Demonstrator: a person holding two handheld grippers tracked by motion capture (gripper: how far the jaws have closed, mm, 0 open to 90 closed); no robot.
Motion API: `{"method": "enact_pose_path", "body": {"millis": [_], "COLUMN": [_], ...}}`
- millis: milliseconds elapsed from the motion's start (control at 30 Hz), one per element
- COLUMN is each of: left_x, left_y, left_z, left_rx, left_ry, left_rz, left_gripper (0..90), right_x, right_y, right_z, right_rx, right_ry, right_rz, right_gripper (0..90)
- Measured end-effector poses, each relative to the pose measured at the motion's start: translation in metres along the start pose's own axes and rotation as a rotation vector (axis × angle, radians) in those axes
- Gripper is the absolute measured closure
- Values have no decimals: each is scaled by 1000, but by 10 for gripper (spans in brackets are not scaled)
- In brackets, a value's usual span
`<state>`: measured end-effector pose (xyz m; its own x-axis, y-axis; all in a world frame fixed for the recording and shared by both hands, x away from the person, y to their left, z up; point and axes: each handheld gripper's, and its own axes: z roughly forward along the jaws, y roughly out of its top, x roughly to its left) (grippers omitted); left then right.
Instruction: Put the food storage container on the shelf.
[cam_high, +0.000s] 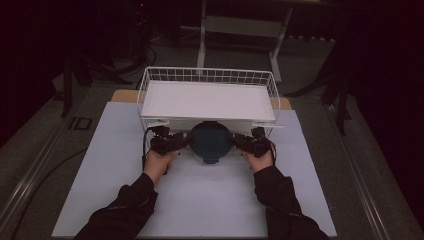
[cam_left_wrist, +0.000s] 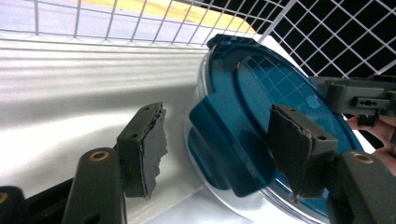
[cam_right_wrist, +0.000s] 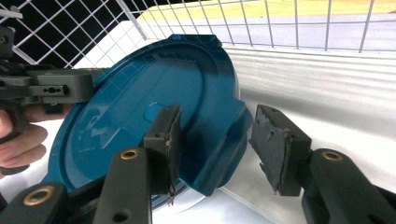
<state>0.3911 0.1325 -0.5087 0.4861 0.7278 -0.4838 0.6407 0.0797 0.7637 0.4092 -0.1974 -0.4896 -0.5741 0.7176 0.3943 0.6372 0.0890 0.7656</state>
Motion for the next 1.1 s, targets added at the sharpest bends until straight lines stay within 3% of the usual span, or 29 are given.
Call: {"method": "enact_pose_path", "body": {"millis": [67, 133, 233, 300, 467, 600, 700, 800, 933, 1100], "left_x": [-1, -3, -5, -9, -14, -17, -20, -29, -38, -45], "left_y": [-1, -1, 0, -1, -4, -7, -9, -14, -19, -31], "left_z": [-1, -5, -10, -14, -25, -35, -39, -49, -60, -73], "left_rx": [2, 9, 2, 3, 29, 30, 38, 45, 55, 69], "left_ry": [-9, -21, -41, -65, -109, -130, -131, -125, -148, -168], "left_rz": [11, 48, 44, 20, 66, 83, 107, 178, 208, 211], "left_gripper": [335, 320, 274, 237, 129, 27, 21, 21, 20, 17], "right_x": [1, 4, 7, 10, 18, 23, 26, 32, 43, 56], "right_y": [0, -2, -2, -3, -9, -15, -18, -22, -26, -29], "right_z": [0, -3, -5, -7, -12, -17, -20, -26, -33, -37], "right_rx": [2, 7, -1, 2, 4, 0, -1, -2, -9, -11], "right_ry": [-3, -9, -6, 1, -1, 7, 5, 2, 28, 56], "right_rz": [2, 6, -15, -24, -72, -66, -71, -84, -95, -114], "right_gripper": [511, 491, 483, 477, 475, 471, 471, 471, 478, 514]}}
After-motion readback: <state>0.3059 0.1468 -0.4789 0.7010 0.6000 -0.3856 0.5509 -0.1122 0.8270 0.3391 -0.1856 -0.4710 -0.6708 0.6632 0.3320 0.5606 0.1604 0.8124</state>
